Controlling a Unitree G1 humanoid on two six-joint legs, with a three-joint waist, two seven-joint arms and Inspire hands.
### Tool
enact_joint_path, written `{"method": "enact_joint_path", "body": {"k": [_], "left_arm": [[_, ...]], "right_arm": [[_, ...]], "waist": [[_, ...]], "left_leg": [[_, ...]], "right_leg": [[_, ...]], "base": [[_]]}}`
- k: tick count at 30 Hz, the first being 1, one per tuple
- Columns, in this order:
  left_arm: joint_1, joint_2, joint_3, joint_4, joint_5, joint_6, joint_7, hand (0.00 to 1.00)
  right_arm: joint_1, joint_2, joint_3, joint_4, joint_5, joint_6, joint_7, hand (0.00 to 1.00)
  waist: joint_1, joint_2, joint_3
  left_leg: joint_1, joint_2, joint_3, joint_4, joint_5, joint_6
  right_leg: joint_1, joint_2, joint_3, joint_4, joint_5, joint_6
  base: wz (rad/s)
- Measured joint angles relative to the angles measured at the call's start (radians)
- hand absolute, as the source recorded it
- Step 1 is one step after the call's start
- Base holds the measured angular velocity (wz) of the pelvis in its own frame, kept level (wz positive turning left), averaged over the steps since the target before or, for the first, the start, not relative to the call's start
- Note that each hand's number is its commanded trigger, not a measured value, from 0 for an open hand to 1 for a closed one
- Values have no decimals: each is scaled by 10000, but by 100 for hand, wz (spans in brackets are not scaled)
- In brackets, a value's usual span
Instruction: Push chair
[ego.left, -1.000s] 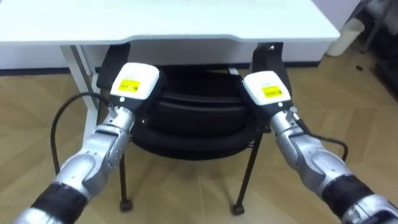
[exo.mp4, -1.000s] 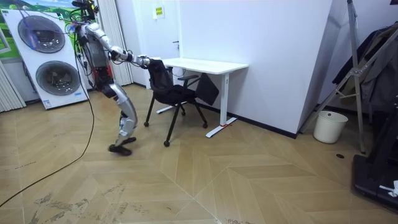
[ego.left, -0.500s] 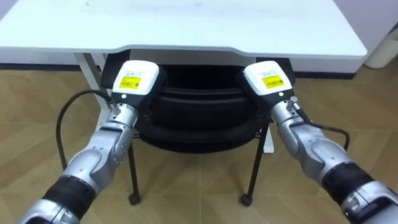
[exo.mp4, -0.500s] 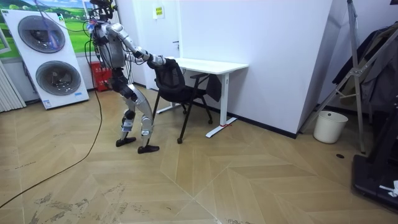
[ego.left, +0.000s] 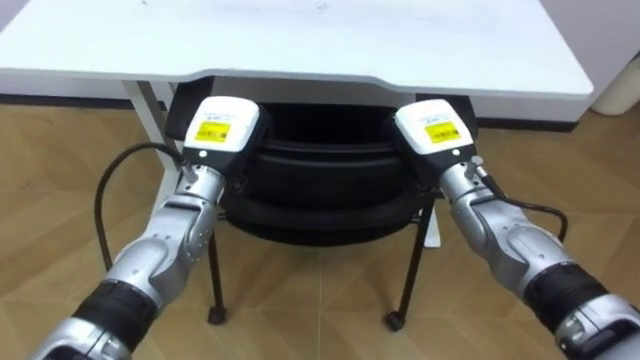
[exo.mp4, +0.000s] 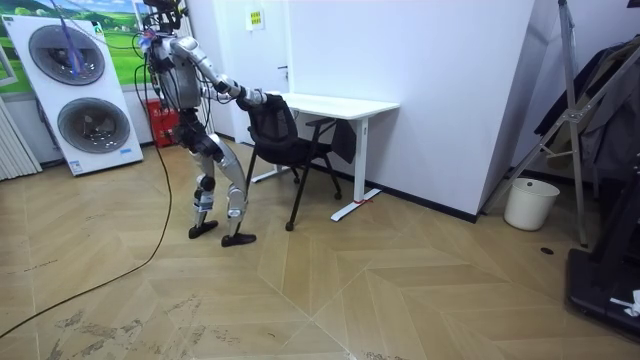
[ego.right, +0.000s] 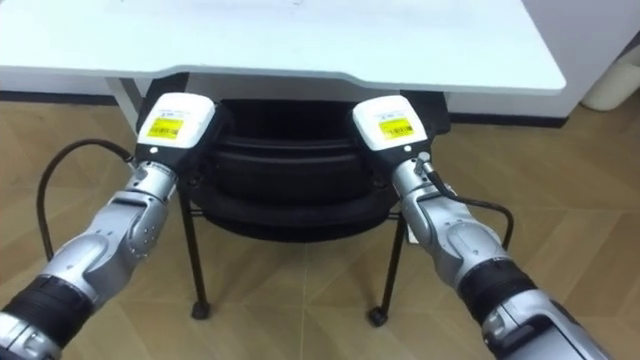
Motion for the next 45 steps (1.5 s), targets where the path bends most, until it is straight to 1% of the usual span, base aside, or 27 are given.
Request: {"method": "enact_joint_path", "body": {"k": [1, 2, 3, 4, 5, 10, 13, 16, 21, 24, 26, 28, 30, 31, 33, 34, 35, 36, 37, 38, 39, 40, 41, 42, 43, 44, 45], "left_arm": [[53, -119, -39, 0, -38, 149, -16, 0], [126, -195, -35, 0, -237, 204, -58, 0], [183, -218, -26, -10, -327, 204, -89, 0], [261, -249, -11, -36, -419, 195, -177, 0], [354, -291, 124, -139, -459, 193, -309, 0], [411, -392, 342, -300, -810, 164, -513, 0], [416, -447, 374, -307, -823, 158, -560, 0], [437, -458, 372, -390, -1038, 129, -595, 0], [449, -497, 423, -513, -1200, 136, -894, 0], [655, -480, 472, -911, -1187, 175, -1166, 0], [816, -348, 564, -1434, -1167, 215, -1574, 0], [880, -177, 563, -1815, -1117, 317, -1963, 0], [883, -87, 564, -2063, -1008, 386, -2292, 0], [881, 25, 566, -2192, -1010, 397, -2442, 0], [881, 256, 571, -2361, -1009, 396, -2580, 0], [881, 411, 635, -2449, -1006, 369, -2653, 0], [885, 643, 663, -2732, -1008, 378, -2706, 0], [887, 807, 664, -3016, -1005, 378, -2740, 0], [885, 1155, 664, -3631, -1007, 309, -2875, 0], [889, 1385, 773, -3788, -1000, 23, -2905, 0], [893, 1448, 966, -3839, -965, -123, -2981, 0], [943, 1694, 1357, -4154, -961, -227, -3150, 0], [945, 2253, 1390, -4536, -1008, -430, -3332, 0], [945, 2530, 1448, -4731, -1021, -609, -3340, 0], [945, 2930, 2034, -5369, -1016, -1057, -3331, 0], [945, 3115, 3205, -6188, -1121, -1397, -2973, 0], [953, 3146, 3841, -6564, -1330, -1451, -2556, 0]], "right_arm": [[3, 8, -2, 0, -40, 25, 132, 0], [3, 30, -20, 27, -39, 26, 333, 0], [16, 41, -41, 34, -10, 13, 460, 0], [83, 112, -190, 35, 128, -1, 673, 0], [93, 240, -356, 37, 158, 7, 796, 0], [135, 268, -626, 1, 159, 25, 909, 0], [137, 275, -696, -50, 194, 36, 977, 0], [140, 276, -763, -50, 228, 46, 1024, 0], [347, 343, -1166, -184, 81, 32, 1139, 0], [649, 333, -1452, -632, 91, 96, 1382, 0], [753, 279, -1534, -1104, 101, 144, 1792, 0], [819, 211, -1586, -1458, 96, 159, 2077, 0], [953, 193, -1810, -1843, 91, 229, 2355, 0], [967, 120, -1848, -2109, 107, 236, 2545, 0], [967, -102, -2030, -2563, 195, 85, 2659, 0], [968, -186, -2374, -2865, 230, -71, 2661, 0], [977, -389, -2605, -3109, 237, -199, 2719, 0], [998, -548, -2686, -3255, 250, -233, 2735, 0], [1032, -839, -2937, -3521, 264, -288, 2791, 0], [1194, -1124, -3233, -3537, 294, -394, 2790, 0], [1323, -1247, -3525, -3663, 407, -494, 2788, 0], [1738, -1581, -4390, -4602, 638, -609, 2806, 0], [1967, -2059, -5211, -5464, 987, -654, 2538, 0], [1954, -2264, -5621, -5733, 1203, -629, 2254, 0], [1951, -2669, -6512, -6250, 1525, -618, 1619, 0], [1967, -3070, -7364, -6598, 1894, -655, 1022, 0], [2016, -3195, -7742, -6782, 2101, -648, 776, 0]], "waist": [[-52, 48, -50], [-78, 73, -76], [-93, 81, -100], [-98, 68, -198], [-107, 57, -206], [-142, 105, -216], [-67, 167, -204], [-75, 223, -192], [-72, 306, -222], [-89, 311, -228], [-121, 290, -242], [-142, 283, -246], [-151, 273, -254], [-178, 266, -259], [-346, 248, -269], [-480, 246, -270], [-573, 218, -275], [-613, 211, -279], [-637, 209, -278], [-611, 202, -275], [-595, 195, -278], [-516, 196, -279], [-383, 195, -278], [-346, 191, -281], [-217, 184, -286], [-172, 161, -303], [-197, 152, -307]], "left_leg": [[109, -54, 2, -259, 104, 22], [304, -92, 31, -542, 206, 27], [415, -109, 41, -685, 255, 29], [552, -164, 105, -961, 354, 47], [689, -229, 172, -1167, 430, 65], [873, -411, 299, -1641, 654, 180], [979, -421, 549, -1800, 688, 243], [1071, -436, 640, -1986, 742, 323], [1319, -505, 786, -2328, 844, 407], [1522, -583, 838, -2661, 967, 462], [1533, -624, 913, -2779, 993, 492], [1532, -641, 969, -2828, 998, 500], [1528, -658, 990, -2892, 1016, 521], [1527, -663, 1008, -2943, 1042, 532], [1542, -711, 988, -2966, 1096, 565], [1533, -739, 992, -2978, 1120, 598], [1545, -759, 1025, -2979, 1134, 621], [1539, -763, 1037, -2982, 1137, 627], [1534, -767, 1046, -3021, 1148, 645], [1552, -789, 1042, -3033, 1163, 669], [1556, -793, 1052, -3034, 1172, 681], [1508, -789, 1060, -3038, 1185, 693], [1513, -764, 1087, -3059, 1191, 682], [1523, -744, 1088, -3061, 1197, 671], [1548, -706, 1086, -3070, 1217, 637], [1632, -684, 1110, -3174, 1244, 594], [1720, -664, 1110, -3255, 1254, 580]], "right_leg": [[101, 57, -10, -268, 166, 12], [266, 123, 3, -535, 371, -68], [353, 157, 11, -666, 431, -49], [403, 171, 55, -821, 508, -32], [441, 139, 94, -890, 561, -23], [525, 153, 155, -1272, 845, 70], [527, 248, 380, -1539, 1073, 116], [639, 340, 414, -1887, 1305, 169], [855, 443, 523, -2328, 1575, 281], [1011, 472, 543, -2620, 1706, 361], [970, 476, 599, -2699, 1756, 403], [918, 480, 654, -2716, 1782, 415], [895, 481, 664, -2767, 1814, 433], [892, 503, 669, -2873, 1889, 429], [897, 491, 686, -2958, 1964, 456], [899, 508, 884, -3033, 2017, 508], [896, 553, 1140, -3105, 2080, 567], [902, 599, 1306, -3191, 2137, 601], [936, 681, 1576, -3385, 2252, 652], [944, 691, 1686, -3420, 2290, 672], [940, 689, 1725, -3422, 2297, 682], [903, 698, 1739, -3454, 2322, 678], [916, 772, 1799, -3564, 2376, 658], [945, 812, 1816, -3619, 2397, 648], [1022, 878, 1792, -3768, 2443, 625], [1107, 942, 1804, -3896, 2479, 611], [1186, 971, 1795, -3943, 2480, 610]], "base": [[0], [0], [-5], [-8], [-7], [-4], [-18], [-9], [-7], [0], [-6], [-8], [-4], [0], [3], [0], [0], [-7], [-6], [-6], [-5], [-10], [-12], [-9], [-4], [0], [0]]}}
